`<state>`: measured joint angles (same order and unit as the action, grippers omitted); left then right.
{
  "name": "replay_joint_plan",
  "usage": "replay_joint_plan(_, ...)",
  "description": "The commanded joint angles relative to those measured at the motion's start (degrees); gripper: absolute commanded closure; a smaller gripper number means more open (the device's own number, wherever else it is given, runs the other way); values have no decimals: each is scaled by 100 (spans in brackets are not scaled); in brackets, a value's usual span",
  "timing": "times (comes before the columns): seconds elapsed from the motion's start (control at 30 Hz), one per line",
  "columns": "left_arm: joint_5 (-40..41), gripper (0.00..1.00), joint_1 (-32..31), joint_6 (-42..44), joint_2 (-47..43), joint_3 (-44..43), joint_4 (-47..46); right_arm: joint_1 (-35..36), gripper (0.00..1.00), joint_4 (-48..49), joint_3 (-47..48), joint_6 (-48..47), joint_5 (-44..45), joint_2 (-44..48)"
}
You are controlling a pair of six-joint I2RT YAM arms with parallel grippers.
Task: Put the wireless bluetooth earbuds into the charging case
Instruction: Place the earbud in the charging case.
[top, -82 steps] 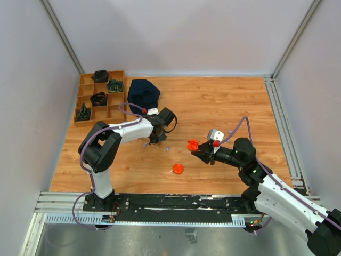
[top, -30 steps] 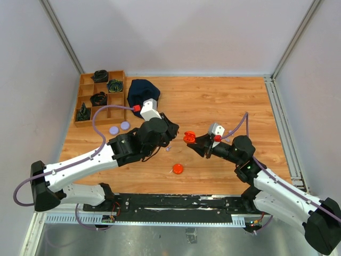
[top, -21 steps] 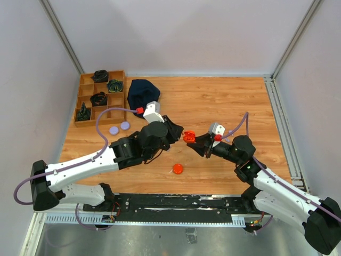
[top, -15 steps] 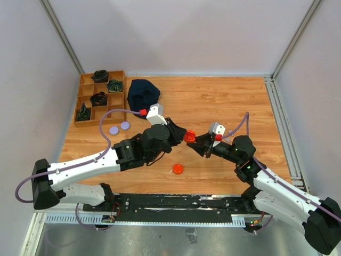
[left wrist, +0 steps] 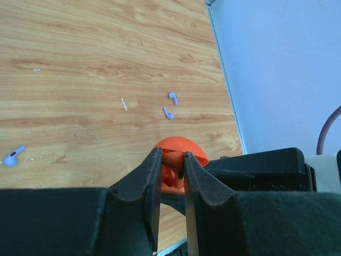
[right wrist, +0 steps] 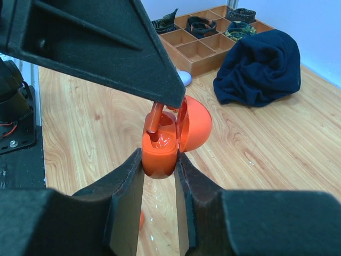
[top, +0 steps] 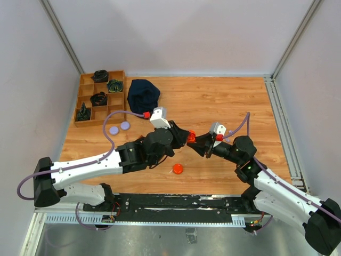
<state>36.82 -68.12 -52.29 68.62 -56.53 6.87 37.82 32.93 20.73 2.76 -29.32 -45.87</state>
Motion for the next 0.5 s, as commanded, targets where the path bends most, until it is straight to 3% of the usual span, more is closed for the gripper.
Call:
replay_joint_plan(0.0,593,81,-85,242,-86,111,-153,-11,90,249,134,31,76,95)
replay_joint_plan(0.47,704,82,-173,724,-180,228,-406,-3,90,223,150,39,80,105)
